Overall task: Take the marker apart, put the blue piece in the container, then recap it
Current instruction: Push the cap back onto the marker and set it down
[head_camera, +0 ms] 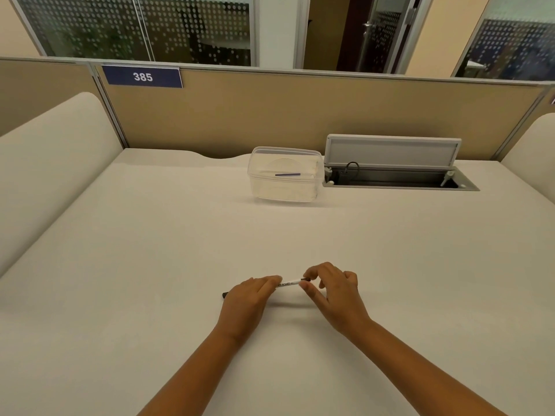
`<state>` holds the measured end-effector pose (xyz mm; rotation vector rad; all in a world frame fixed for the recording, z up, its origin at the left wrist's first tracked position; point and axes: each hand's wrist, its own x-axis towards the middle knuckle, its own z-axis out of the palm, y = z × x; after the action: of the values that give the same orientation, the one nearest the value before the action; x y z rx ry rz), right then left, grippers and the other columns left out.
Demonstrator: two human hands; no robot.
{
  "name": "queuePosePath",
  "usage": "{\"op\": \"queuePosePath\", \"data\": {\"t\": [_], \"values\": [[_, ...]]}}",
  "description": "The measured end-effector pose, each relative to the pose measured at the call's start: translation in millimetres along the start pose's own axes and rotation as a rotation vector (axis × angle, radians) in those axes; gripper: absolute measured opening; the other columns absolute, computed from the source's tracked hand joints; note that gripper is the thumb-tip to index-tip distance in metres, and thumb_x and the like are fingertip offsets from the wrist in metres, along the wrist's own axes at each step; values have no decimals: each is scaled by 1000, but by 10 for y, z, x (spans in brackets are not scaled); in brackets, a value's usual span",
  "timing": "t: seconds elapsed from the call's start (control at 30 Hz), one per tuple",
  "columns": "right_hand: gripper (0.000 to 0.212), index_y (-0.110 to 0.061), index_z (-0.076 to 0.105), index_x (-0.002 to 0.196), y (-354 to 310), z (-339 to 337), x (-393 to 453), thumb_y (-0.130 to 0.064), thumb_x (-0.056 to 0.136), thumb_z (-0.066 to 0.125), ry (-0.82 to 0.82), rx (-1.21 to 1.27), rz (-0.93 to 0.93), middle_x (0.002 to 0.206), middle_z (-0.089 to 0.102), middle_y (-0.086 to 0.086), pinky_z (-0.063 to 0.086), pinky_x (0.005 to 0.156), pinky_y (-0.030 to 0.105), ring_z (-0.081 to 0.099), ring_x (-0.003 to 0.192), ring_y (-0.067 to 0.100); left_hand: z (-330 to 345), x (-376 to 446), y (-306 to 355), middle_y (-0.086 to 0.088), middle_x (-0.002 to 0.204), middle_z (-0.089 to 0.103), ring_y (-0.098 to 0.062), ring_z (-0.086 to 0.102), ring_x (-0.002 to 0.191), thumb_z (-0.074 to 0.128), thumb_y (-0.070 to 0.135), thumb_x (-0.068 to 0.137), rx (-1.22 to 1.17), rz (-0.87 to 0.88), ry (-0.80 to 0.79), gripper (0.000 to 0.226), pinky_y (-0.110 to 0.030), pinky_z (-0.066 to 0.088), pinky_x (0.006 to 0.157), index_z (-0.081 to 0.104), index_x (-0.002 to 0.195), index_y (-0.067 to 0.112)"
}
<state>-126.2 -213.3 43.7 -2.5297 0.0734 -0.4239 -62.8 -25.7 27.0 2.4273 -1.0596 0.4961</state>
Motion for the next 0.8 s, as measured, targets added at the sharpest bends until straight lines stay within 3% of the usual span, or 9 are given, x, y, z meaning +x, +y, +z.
{"op": "queuePosePath", "data": {"t": [0.1,0.23,0.37,0.47,0.53,0.63,0.8], "values": [[33,-29,52,103,-10,26,-14,-57,86,44,5,38,-14,99,51,-21,26,88,27,50,77,-2,-1,5,3,5,87,74,-15,67,62,86,1,50,13,-7,4,49,-16,47,49,73,94,15],[14,-28,57,92,15,33,-3,-41,88,55,25,1,-53,90,55,-22,30,84,29,51,72,2,15,-9,-11,5,87,74,-15,67,62,86,1,50,5,2,-7,49,-17,48,50,72,95,15],[28,-34,54,76,54,-32,31,-59,84,43,-3,7,-12,77,56,-20,28,82,29,51,70,1,30,-7,-20,4,88,74,-16,67,63,86,1,53,-6,22,-6,47,-19,50,55,72,95,15],[29,-41,51,85,79,-73,19,-67,80,39,-14,47,6,82,56,-21,27,85,23,53,72,1,23,-1,-14,7,87,74,-14,66,61,86,3,52,0,5,-10,47,-16,46,51,72,95,17],[26,-41,52,95,87,-79,3,-62,82,45,-32,76,3,89,57,-21,27,88,21,53,74,0,26,1,-14,8,86,74,-14,65,59,87,3,51,5,0,-8,47,-14,44,49,72,94,17],[15,-32,58,91,101,-70,-5,-45,88,53,-41,41,-35,91,59,-18,29,86,27,54,74,0,50,-1,-29,8,86,74,-15,64,59,85,0,52,7,14,15,47,-16,46,51,72,94,17],[37,-28,58,73,76,-80,47,-55,86,38,-97,71,19,77,56,-13,27,85,29,51,72,3,88,-24,-69,4,89,74,-17,67,65,84,-3,54,3,49,66,46,-27,55,64,72,94,15]]}}
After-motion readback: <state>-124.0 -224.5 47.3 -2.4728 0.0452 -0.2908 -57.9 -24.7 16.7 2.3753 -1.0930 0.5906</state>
